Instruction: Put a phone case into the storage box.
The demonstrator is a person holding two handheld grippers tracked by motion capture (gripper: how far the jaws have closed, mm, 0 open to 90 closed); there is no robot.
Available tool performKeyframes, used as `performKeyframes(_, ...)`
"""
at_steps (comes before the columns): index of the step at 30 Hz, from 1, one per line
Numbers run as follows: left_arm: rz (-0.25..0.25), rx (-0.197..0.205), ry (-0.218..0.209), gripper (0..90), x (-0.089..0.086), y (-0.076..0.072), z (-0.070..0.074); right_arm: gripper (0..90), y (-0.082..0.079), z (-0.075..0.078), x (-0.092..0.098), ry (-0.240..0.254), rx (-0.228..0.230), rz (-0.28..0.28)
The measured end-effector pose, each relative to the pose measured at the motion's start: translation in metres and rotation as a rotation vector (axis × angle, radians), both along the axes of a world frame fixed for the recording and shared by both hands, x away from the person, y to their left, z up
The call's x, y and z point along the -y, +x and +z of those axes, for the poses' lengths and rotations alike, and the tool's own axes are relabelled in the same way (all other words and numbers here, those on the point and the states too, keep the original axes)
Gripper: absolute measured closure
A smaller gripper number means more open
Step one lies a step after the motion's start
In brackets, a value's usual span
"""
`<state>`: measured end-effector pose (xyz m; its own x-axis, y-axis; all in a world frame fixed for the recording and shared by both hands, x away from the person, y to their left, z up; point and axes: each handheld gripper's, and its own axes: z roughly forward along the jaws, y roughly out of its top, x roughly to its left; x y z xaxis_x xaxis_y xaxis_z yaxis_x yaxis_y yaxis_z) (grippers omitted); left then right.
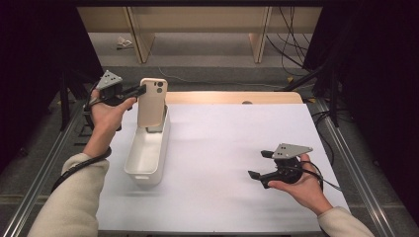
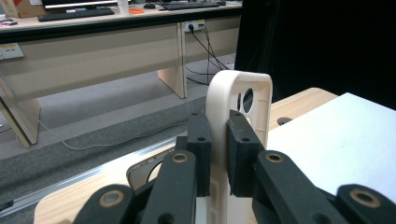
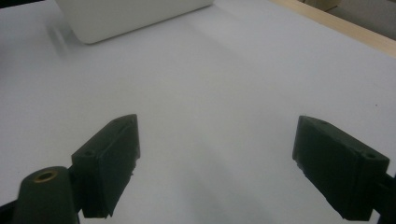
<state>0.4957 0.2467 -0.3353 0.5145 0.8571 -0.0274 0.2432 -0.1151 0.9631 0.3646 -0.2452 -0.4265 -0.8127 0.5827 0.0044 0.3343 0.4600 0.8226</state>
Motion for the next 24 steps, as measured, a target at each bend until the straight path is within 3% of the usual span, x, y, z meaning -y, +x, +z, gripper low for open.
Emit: performKeyframes(24,0.018,-0.033,0.010,81.0,-0.003,0.013,-0.020,15.8,0.001,-0.001,0.000,0.004,-0.001,0.001)
